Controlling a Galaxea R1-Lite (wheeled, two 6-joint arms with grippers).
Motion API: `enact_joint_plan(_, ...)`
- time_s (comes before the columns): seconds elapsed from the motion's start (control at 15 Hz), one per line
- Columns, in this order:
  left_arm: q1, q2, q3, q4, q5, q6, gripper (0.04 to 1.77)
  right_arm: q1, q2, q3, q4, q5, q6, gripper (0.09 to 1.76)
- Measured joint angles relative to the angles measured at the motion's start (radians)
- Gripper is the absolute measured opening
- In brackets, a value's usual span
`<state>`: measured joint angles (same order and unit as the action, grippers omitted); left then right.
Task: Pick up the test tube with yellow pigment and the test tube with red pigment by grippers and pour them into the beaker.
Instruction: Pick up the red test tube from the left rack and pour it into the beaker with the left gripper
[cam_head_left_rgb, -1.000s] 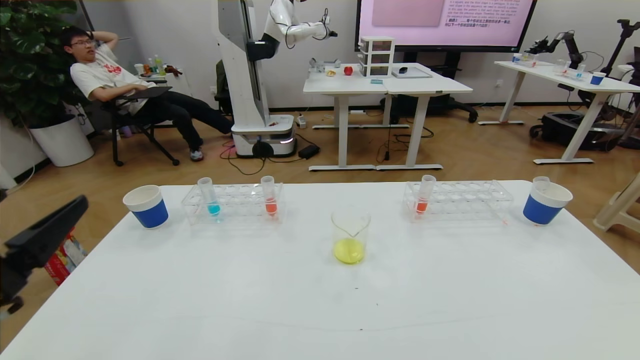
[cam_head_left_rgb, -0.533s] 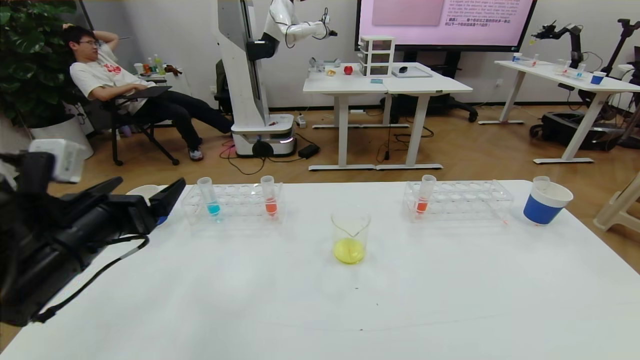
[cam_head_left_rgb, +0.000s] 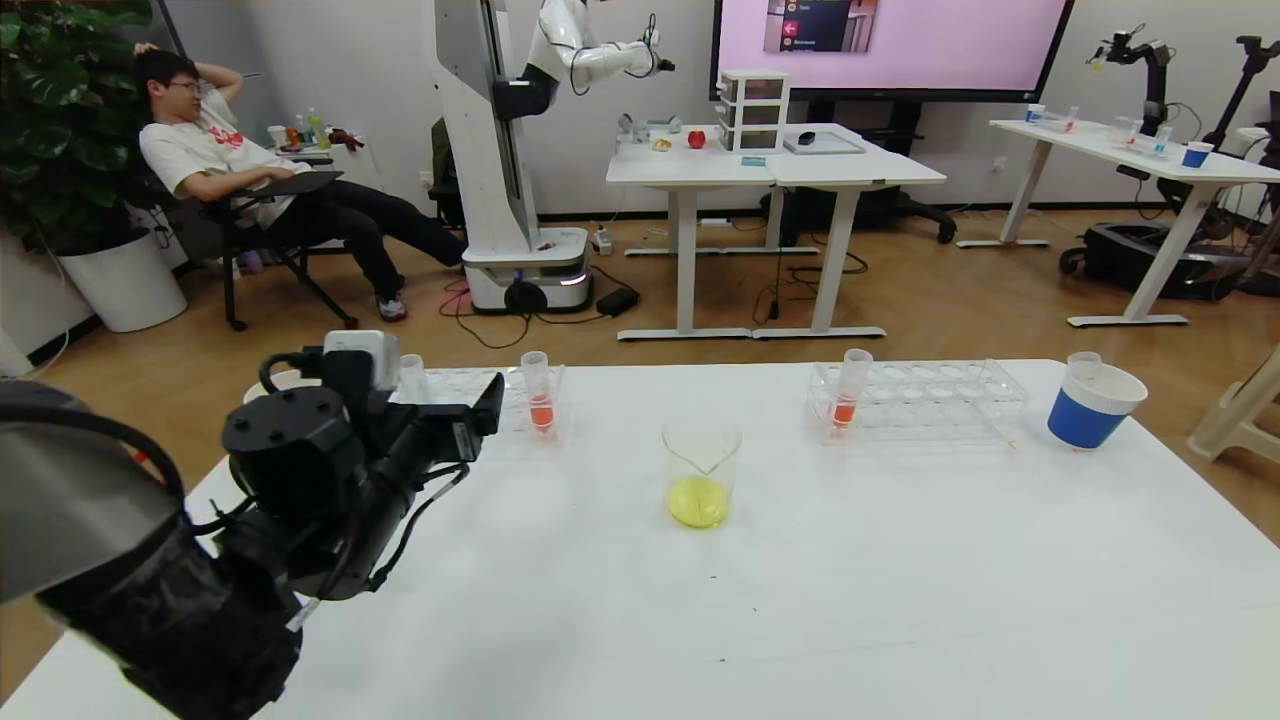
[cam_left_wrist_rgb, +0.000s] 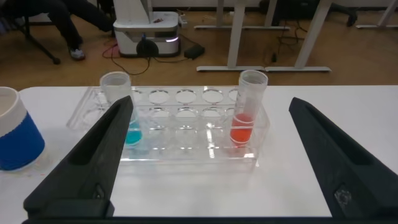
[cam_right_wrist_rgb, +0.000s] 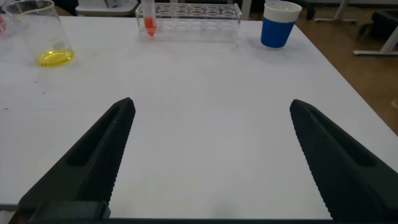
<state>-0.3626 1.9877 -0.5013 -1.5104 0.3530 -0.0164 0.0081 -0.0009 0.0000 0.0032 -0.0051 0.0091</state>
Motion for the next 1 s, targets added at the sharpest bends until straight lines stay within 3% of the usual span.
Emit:
enact_joint_plan(0.47,-0.05,0.201,-0.201,-0.003,0.021,-0.034,1.75,0.0,0.0,0.0,0.0,0.0,0.0,1.74)
enact_joint_plan(1.0,-0.042,0.378,-0.499,0.066,0.021,-0.002,1.75,0.0,0.0,0.0,0.0,0.0,0.0,1.74)
